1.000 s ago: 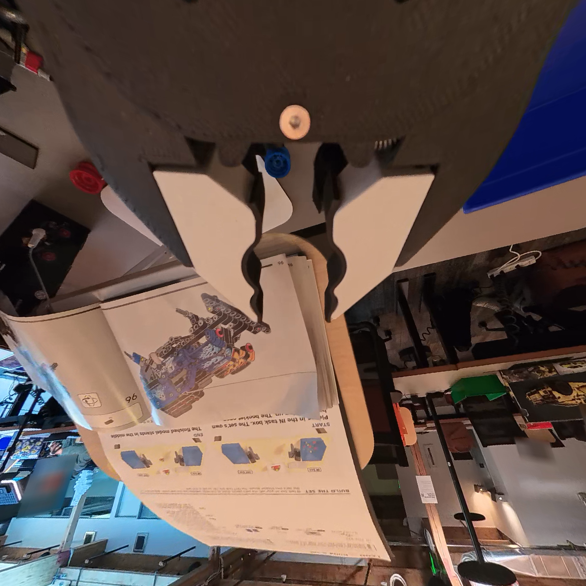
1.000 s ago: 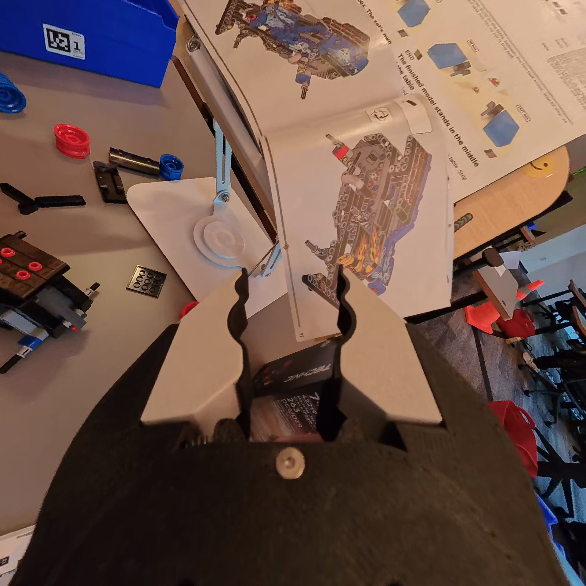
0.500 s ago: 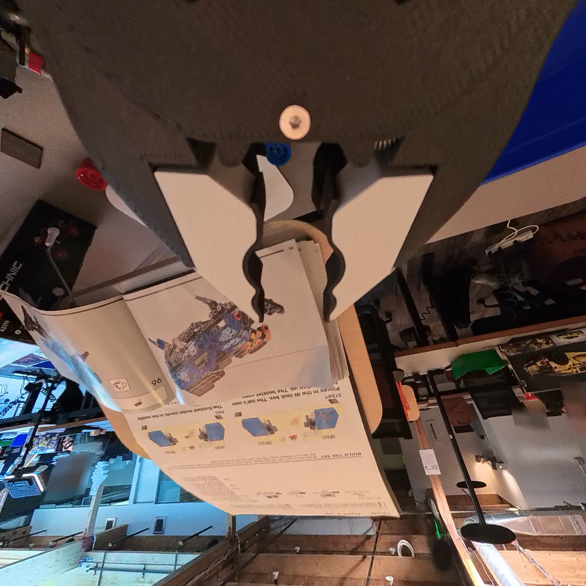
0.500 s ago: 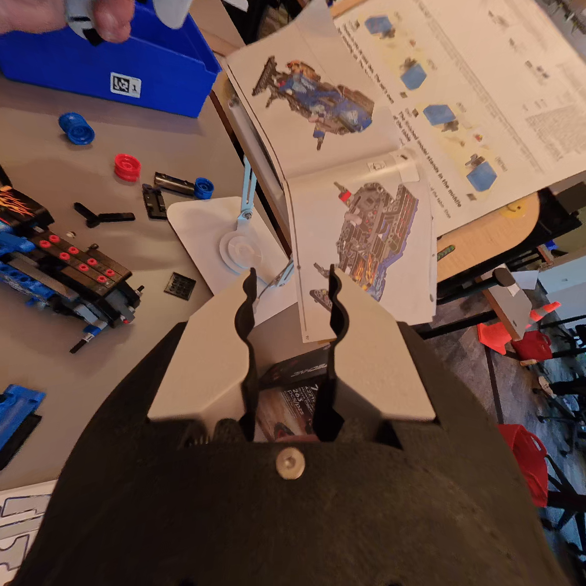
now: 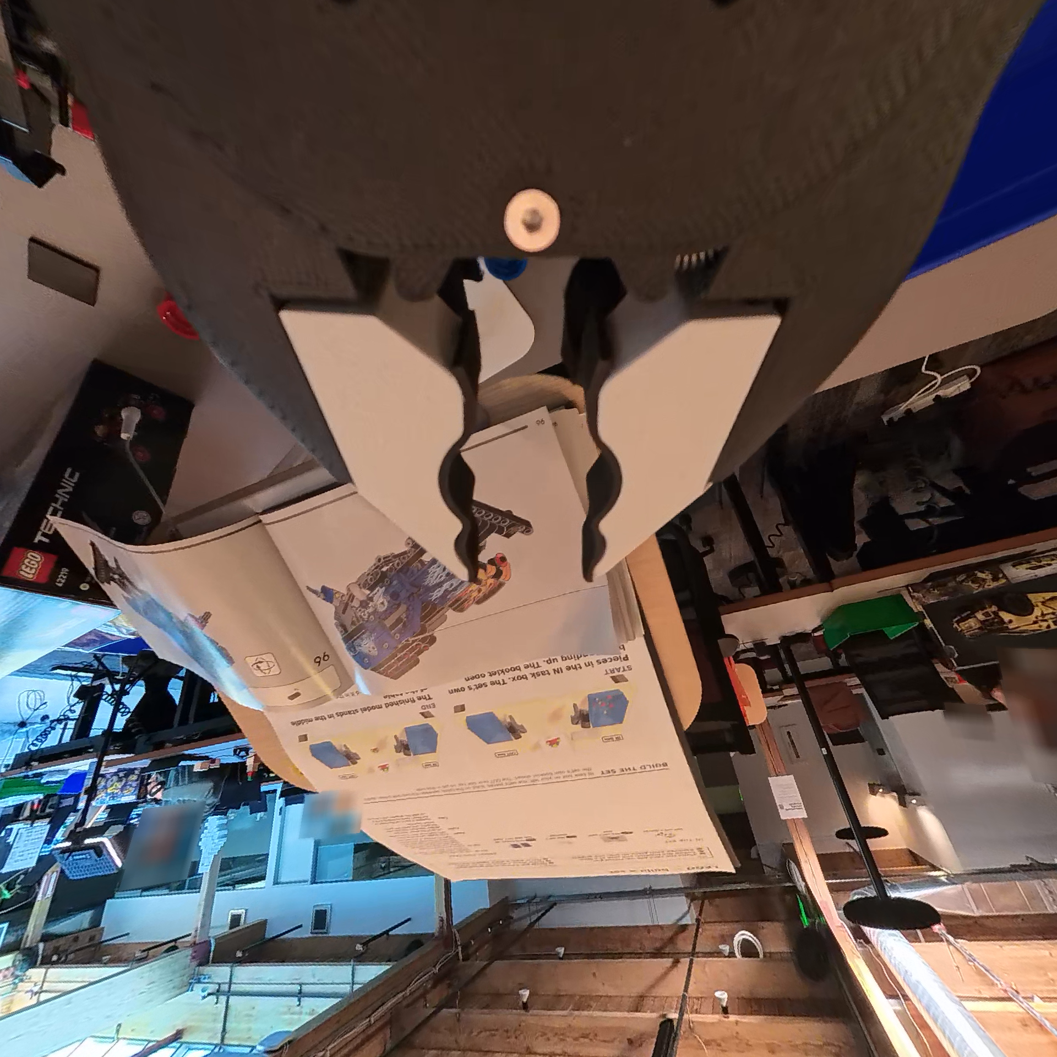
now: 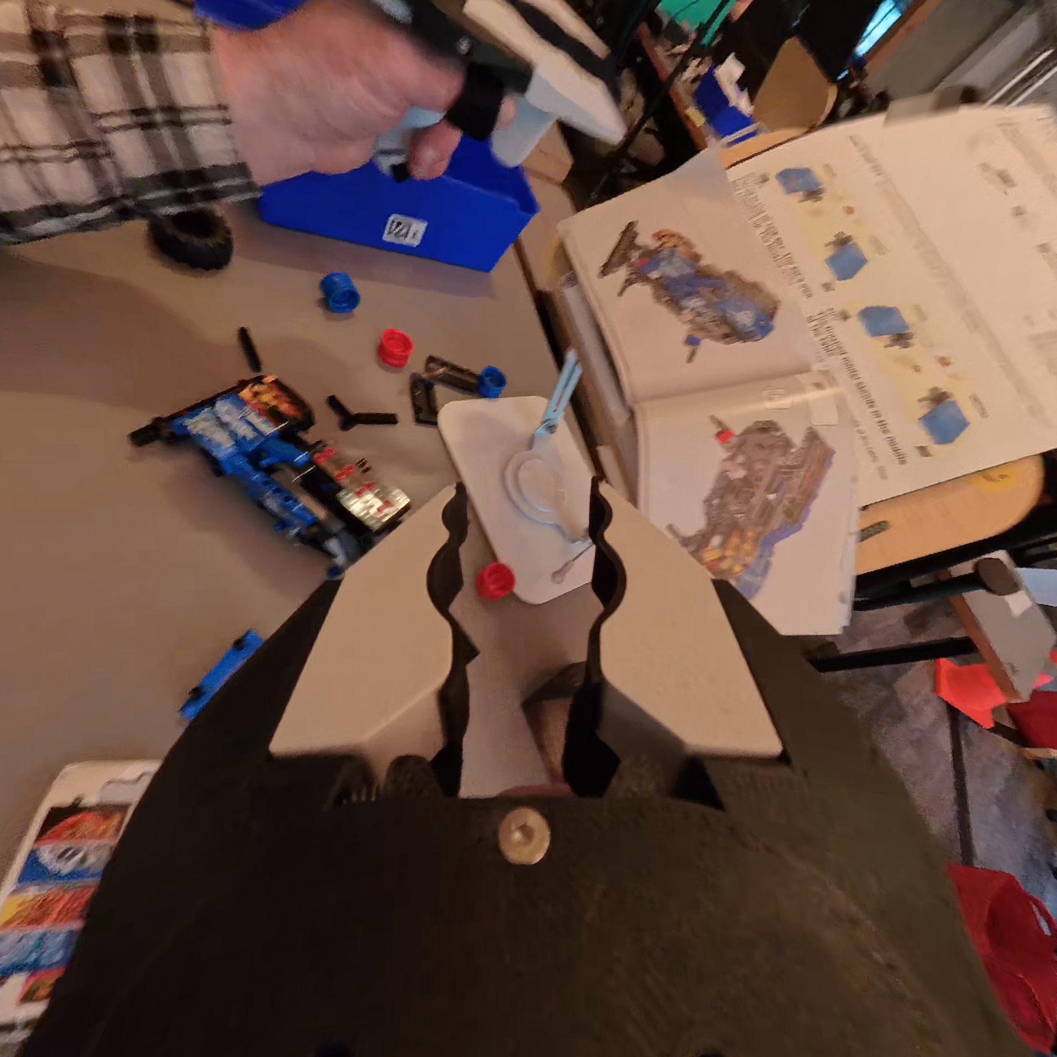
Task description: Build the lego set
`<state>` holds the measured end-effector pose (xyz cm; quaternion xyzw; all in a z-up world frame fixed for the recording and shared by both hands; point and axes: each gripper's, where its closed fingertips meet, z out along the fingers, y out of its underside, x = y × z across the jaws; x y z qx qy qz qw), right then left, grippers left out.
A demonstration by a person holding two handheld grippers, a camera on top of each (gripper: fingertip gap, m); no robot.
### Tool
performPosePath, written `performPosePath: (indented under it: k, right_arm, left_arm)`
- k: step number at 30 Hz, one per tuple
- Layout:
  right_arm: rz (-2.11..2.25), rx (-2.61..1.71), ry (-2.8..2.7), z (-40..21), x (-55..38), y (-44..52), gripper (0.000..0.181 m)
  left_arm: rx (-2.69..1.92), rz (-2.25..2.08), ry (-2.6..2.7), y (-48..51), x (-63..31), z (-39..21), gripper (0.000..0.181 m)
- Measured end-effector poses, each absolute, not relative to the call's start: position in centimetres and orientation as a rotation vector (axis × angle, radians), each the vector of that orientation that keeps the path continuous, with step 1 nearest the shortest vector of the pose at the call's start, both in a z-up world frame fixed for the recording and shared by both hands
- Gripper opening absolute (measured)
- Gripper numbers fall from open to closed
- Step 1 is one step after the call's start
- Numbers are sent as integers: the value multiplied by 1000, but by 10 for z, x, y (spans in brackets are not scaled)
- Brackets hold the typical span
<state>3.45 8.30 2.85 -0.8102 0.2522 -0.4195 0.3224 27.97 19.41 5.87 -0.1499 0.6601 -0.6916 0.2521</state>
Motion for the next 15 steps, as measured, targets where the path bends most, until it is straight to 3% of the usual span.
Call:
performPosePath:
  k: [9,15]
  right_arm:
    - [-475,-2339,758,-113,-24,114,47]
    - [-204,-2450,723,-168,-53,130,30]
  left_arm:
    - [-366,-1887,1794,188,270,64,34]
    - [-345,-1881,1797,184,265,65,34]
